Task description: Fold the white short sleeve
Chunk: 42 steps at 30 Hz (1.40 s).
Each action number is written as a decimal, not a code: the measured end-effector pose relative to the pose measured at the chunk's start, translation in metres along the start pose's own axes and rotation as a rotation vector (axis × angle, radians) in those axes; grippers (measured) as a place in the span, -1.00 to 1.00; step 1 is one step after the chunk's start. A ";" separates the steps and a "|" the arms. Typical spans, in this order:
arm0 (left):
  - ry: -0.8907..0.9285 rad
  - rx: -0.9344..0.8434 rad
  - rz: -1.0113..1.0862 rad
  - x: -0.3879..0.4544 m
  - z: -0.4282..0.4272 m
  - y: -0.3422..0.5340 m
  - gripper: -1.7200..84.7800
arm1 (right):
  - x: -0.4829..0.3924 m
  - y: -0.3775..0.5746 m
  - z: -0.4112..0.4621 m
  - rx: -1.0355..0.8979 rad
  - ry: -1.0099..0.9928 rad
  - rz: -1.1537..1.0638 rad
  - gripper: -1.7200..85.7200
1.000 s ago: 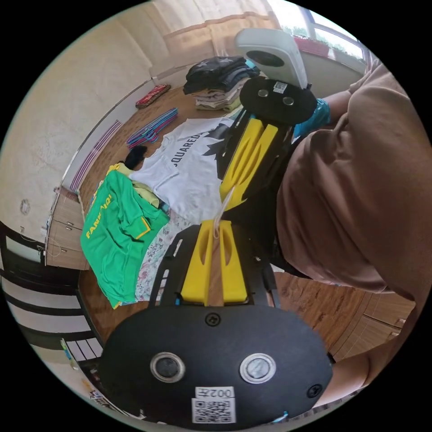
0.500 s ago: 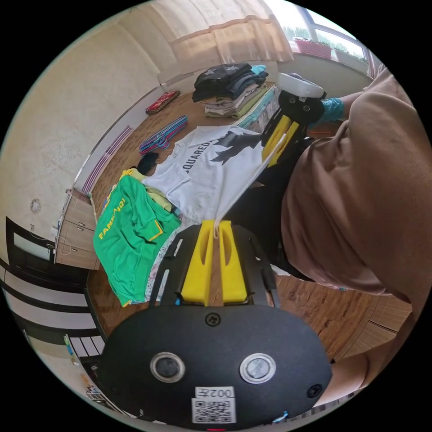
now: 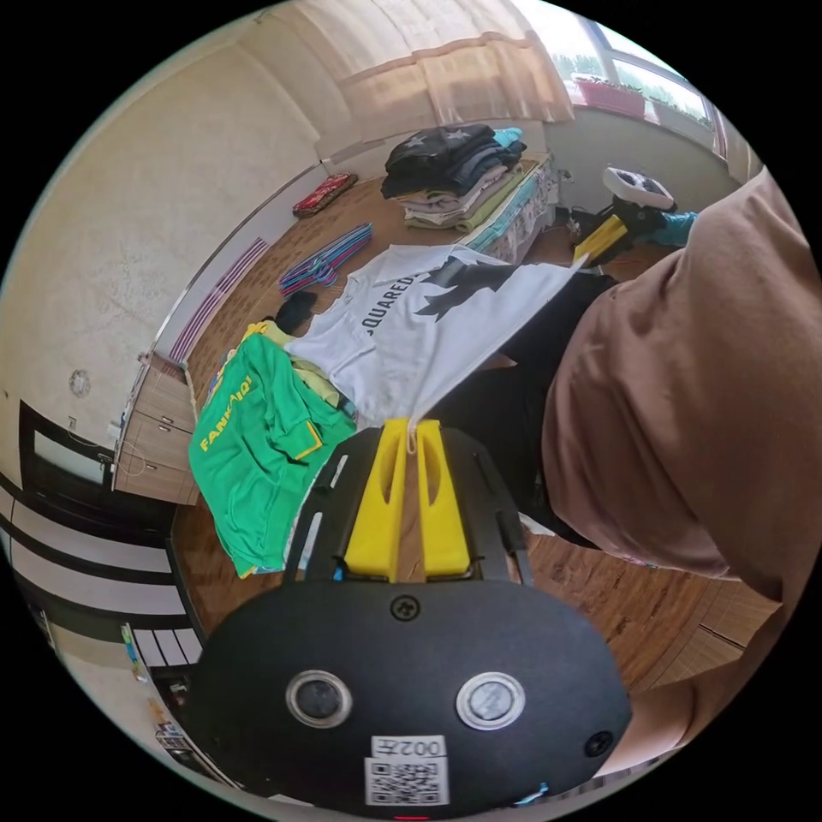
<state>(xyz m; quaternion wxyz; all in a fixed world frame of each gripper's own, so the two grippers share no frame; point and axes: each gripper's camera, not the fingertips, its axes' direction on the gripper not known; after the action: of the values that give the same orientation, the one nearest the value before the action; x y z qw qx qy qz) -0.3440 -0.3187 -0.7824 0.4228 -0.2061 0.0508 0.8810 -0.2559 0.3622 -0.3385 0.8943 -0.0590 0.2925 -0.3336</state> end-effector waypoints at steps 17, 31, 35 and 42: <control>0.035 -0.068 -0.052 -0.023 0.026 -0.008 -0.98 | 0.084 0.131 0.059 0.006 -0.134 0.272 -0.97; 0.121 -0.037 0.027 -0.027 0.029 -0.026 -0.98 | 0.210 0.182 -0.079 0.276 0.202 0.241 -0.98; 0.178 -0.002 0.058 -0.030 0.029 -0.026 -0.98 | 0.230 0.190 -0.108 0.295 0.281 0.199 -0.98; 0.169 0.021 0.073 -0.053 0.036 -0.031 -0.98 | 0.264 0.180 -0.126 0.310 0.301 0.145 -0.98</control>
<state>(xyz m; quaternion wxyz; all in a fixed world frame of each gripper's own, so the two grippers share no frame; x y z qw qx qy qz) -0.3017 -0.3277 -0.7258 0.3866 -0.2731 0.1028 0.8748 -0.0657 0.3453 -0.6232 0.8606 0.1507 0.3712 -0.3146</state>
